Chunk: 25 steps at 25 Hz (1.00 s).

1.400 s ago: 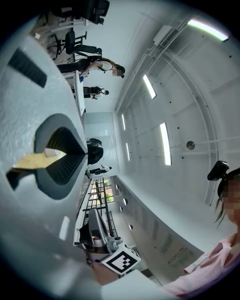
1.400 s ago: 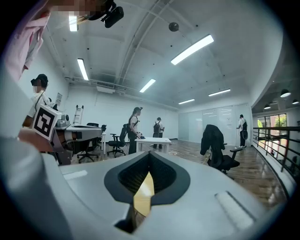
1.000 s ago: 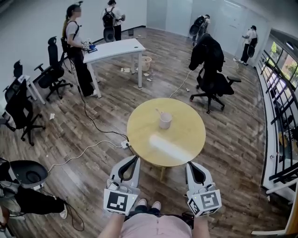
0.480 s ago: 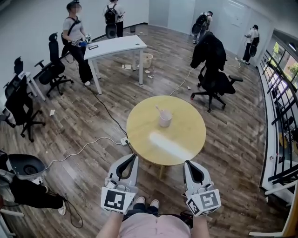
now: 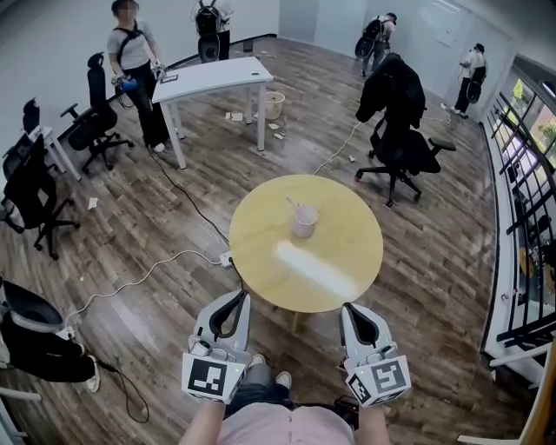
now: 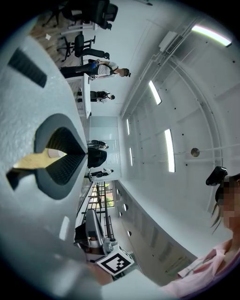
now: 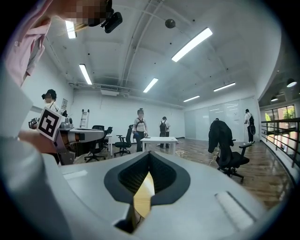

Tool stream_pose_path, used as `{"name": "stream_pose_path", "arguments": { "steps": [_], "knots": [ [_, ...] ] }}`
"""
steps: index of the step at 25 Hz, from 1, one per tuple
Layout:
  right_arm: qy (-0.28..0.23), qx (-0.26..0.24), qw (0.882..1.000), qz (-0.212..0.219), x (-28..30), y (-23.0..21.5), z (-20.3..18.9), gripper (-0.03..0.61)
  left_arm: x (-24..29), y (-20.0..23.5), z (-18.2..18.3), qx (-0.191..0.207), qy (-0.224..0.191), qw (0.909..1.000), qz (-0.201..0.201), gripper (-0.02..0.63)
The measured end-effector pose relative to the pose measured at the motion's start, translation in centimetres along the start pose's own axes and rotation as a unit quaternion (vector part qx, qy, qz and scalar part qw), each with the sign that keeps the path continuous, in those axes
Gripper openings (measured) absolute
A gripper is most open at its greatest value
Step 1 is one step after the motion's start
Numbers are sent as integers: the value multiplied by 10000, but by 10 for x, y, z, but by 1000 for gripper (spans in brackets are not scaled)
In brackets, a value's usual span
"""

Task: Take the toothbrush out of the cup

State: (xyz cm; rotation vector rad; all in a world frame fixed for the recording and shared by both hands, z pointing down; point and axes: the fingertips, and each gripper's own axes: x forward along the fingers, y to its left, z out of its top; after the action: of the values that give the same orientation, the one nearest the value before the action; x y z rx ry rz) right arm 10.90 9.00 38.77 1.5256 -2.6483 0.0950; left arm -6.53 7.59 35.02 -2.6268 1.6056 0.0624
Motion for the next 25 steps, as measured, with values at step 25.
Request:
{"name": "stream_pose_path", "arguments": {
  "steps": [25],
  "knots": [
    [240, 136, 9996, -57, 154, -86, 5, 6, 177, 63, -31, -383, 315, 9977, -464, -3]
  ]
}}
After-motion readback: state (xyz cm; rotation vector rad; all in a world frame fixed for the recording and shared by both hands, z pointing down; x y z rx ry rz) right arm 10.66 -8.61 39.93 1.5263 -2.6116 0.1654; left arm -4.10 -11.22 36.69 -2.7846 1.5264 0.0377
